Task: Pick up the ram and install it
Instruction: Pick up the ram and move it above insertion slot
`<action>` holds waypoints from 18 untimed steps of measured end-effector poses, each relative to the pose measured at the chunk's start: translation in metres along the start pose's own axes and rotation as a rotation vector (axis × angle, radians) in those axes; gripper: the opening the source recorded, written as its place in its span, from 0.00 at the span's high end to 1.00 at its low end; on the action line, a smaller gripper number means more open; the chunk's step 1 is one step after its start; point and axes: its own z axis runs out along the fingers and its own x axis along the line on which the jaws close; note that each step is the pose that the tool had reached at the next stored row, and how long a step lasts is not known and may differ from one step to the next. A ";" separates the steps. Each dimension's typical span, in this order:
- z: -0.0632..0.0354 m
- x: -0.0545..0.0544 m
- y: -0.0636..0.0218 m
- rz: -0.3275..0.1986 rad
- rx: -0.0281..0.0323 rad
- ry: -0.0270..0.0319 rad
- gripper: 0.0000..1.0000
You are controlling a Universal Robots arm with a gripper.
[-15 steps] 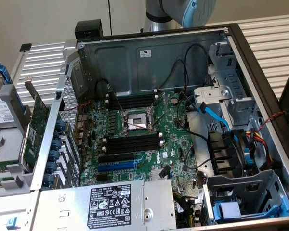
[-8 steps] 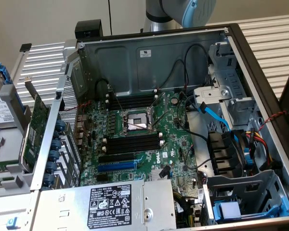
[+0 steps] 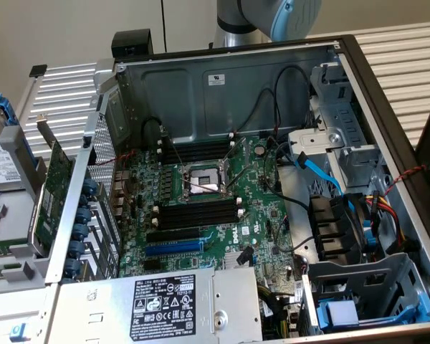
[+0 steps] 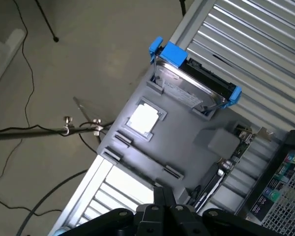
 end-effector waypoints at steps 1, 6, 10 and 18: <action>0.0000 0.000 0.0000 -0.018 0.0009 0.0008 0.89; 0.0003 0.000 0.0000 -0.109 0.0053 0.0048 0.89; 0.0006 0.000 0.0000 -0.182 0.0087 0.0080 0.89; 0.0016 0.000 -0.0001 -0.326 0.0164 0.0135 0.89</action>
